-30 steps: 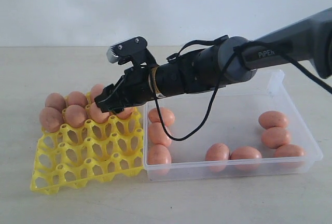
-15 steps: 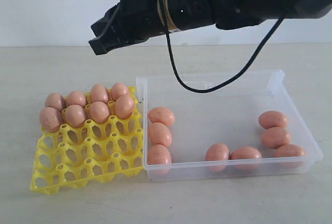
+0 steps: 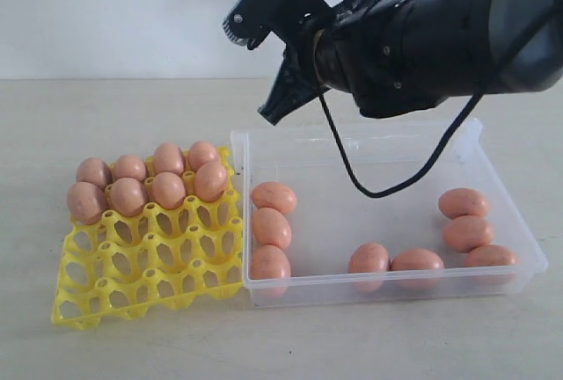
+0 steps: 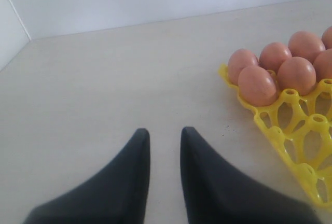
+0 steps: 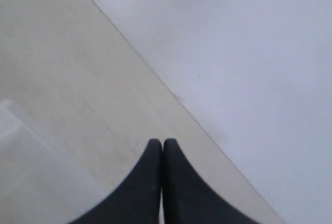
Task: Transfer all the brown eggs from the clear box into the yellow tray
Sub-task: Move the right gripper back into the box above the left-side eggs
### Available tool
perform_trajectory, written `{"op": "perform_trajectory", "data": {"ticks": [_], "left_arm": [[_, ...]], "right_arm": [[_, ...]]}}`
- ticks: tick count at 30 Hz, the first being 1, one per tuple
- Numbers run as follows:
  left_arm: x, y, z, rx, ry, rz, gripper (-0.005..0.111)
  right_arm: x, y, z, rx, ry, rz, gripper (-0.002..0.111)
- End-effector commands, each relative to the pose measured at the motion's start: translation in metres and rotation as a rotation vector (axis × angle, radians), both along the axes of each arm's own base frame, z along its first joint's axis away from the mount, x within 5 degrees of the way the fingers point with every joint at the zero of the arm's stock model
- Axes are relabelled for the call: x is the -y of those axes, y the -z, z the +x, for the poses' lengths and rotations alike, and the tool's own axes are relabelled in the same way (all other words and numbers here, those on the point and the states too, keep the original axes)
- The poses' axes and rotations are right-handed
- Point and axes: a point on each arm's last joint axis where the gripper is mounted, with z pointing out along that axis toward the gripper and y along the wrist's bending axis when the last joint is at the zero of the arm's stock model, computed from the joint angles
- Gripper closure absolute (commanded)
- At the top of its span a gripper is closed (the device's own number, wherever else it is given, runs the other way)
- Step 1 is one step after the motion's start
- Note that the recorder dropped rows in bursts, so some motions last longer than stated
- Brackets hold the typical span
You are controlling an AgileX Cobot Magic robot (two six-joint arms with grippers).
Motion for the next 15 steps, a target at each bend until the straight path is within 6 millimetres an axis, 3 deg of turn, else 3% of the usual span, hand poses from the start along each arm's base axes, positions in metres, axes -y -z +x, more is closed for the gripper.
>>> {"op": "perform_trajectory", "data": {"ticks": [1,6,12,15], "left_arm": [[0.000,0.001,0.000,0.005,0.007,-0.003,0.085],[0.000,0.001,0.000,0.005,0.007,-0.003,0.085],[0.000,0.001,0.000,0.005,0.007,-0.003,0.085],[0.000,0.001,0.000,0.005,0.007,-0.003,0.085]], "right_arm": [[0.008,0.011,-0.014,-0.290,0.074,-0.069,0.109],[0.020,0.011,-0.014,-0.656,-0.180,-0.055,0.109],[0.032,-0.001,0.003,-0.862,-0.320,-0.039,0.108],[0.027,0.010,0.012,-0.893,-0.360,-0.077,0.096]]}}
